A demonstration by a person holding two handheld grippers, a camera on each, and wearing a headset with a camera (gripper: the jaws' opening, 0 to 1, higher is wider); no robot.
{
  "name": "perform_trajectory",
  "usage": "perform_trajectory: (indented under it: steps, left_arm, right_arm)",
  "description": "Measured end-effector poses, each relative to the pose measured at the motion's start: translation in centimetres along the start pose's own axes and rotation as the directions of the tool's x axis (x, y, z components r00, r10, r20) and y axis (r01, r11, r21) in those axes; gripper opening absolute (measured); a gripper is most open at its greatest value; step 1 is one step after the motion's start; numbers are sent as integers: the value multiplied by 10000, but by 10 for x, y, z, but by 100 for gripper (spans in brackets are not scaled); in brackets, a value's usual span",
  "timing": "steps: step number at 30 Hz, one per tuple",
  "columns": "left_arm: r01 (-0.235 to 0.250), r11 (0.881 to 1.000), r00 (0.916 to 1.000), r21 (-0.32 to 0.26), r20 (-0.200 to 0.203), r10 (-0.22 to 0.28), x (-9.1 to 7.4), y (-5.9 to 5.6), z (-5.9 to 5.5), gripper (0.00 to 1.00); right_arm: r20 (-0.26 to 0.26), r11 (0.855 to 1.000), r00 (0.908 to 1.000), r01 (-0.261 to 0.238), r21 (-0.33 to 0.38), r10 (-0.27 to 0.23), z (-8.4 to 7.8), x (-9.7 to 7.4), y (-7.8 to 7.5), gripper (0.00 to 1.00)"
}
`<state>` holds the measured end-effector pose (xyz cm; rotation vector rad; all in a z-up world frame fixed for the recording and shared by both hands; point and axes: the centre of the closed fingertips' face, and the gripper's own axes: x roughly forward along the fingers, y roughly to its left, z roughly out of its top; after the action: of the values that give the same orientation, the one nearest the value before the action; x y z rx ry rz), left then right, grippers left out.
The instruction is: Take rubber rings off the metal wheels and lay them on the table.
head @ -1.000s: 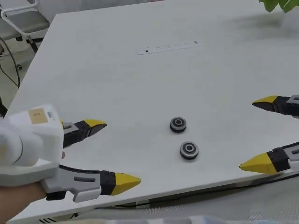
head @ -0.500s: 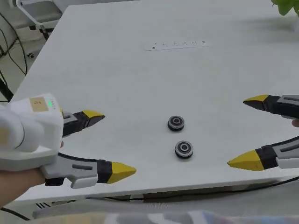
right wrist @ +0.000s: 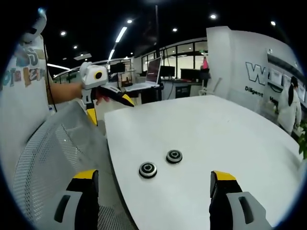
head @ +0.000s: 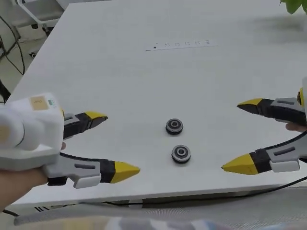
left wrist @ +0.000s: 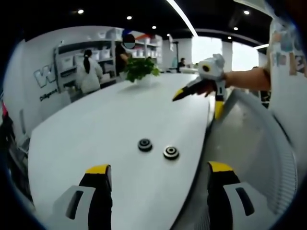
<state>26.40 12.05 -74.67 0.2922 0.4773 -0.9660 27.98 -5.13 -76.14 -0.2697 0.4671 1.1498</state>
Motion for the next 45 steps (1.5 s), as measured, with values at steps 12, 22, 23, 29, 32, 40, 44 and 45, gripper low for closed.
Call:
perform_trajectory:
  steps: [12,22,23,29,32,40,44,45]
  left_arm:
    - [168,9998,9998,63,-82,-168,4,4,1,82]
    - [392,9992,9991,-65,-128,-393,9,7,-2,80]
    - [391,9992,9991,-62,-146,-392,11,8,-2,80]
    - [676,9976,9976,-163,-140,-678,18,8,-2,78]
    - [682,9977,9973,-47,-274,-683,22,11,-3,78]
    - [961,9952,9944,197,-464,-951,34,10,-2,77]
    - [1032,9943,9934,277,-541,-1016,39,10,-2,77]
    - [1040,9941,9931,304,-573,-1022,40,10,-3,77]
  right_arm:
    - [-145,9993,9992,-364,-111,363,-1,17,4,92]
    - [-322,9982,9978,-582,-147,577,-6,30,4,90]
    - [-353,9982,9978,-569,-175,563,-7,32,3,90]
    - [-639,9970,9955,-724,-278,705,-13,36,2,89]
    - [-730,9968,9949,-719,-353,691,-15,38,0,88]
    - [-899,9940,9916,-973,-491,927,-17,42,-1,86]
    - [-849,9937,9916,-1017,-473,975,-14,45,-3,85]
    - [-866,9933,9915,-1021,-547,972,-14,46,-3,84]
